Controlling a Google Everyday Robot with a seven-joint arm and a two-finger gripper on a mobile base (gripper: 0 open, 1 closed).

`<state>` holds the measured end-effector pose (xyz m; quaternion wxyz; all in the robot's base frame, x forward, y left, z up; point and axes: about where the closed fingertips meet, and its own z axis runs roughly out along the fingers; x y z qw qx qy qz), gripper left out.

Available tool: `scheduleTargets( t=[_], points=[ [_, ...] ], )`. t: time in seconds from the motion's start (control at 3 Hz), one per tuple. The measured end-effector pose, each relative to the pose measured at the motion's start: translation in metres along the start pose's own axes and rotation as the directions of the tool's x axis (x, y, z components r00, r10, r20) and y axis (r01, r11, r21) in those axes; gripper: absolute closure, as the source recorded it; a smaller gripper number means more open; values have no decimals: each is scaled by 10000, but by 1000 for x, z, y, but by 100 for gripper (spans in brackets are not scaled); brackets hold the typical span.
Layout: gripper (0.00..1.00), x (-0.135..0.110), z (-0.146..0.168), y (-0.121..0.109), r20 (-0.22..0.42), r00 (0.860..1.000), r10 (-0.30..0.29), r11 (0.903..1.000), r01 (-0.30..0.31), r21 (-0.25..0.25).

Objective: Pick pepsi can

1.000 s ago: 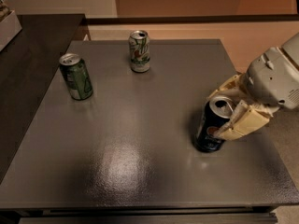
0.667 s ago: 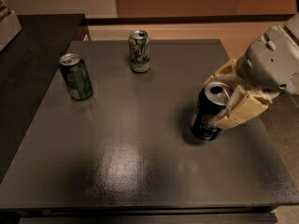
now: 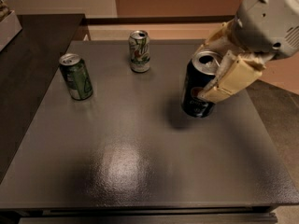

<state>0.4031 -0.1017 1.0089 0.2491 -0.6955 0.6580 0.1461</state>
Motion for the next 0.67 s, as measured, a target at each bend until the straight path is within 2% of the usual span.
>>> scheduleTargets(
  t=[0.67],
  points=[
    [100,-18,-10,-13,-243,9997,-60,9997,66,238]
  ],
)
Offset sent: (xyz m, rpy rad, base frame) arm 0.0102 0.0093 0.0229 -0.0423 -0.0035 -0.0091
